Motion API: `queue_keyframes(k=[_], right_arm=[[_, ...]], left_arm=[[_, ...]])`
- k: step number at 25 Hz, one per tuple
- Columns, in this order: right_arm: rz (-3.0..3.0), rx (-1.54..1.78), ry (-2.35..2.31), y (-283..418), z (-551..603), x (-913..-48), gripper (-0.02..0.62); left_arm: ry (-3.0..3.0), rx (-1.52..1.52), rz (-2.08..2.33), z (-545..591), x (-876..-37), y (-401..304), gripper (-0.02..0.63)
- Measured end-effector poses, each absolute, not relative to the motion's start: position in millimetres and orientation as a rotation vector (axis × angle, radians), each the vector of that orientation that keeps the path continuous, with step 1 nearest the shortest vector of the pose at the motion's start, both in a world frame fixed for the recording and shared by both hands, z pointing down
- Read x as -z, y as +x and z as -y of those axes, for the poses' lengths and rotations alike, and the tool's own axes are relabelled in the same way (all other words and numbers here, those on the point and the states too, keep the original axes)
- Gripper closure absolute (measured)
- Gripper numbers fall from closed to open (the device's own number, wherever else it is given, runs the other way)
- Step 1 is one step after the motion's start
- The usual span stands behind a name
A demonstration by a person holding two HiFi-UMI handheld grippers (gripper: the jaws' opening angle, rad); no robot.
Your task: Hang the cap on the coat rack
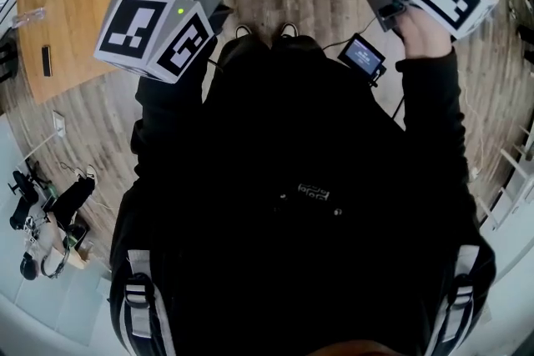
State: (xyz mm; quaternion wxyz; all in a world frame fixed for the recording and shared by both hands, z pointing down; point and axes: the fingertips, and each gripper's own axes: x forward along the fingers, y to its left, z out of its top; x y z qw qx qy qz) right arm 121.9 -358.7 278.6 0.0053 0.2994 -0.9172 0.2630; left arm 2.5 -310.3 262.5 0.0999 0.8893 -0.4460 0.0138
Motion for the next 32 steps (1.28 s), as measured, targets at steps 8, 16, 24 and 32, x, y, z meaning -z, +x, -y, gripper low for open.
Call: queue_keyframes(k=[8,16,24,32], right_arm=[[2.909,-0.806,0.930,102,365,-257,0.569],[2.919,-0.778,1.027,77,385,-236,0.570],[3.008,-0.792,0.969,41,407,-228,0.570],[3.035,-0.885,0.858,57,452,-224,0.569]], left_arm=[[2.680,-0.030,1.304,326,-246,-10,0.601],[2.780,0.001,1.260,362,-218,-50,0.601],[2.796,0.014,1.197,390,-215,-84,0.601],[2.759,0.031,1.287,428,-210,-71,0.601]])
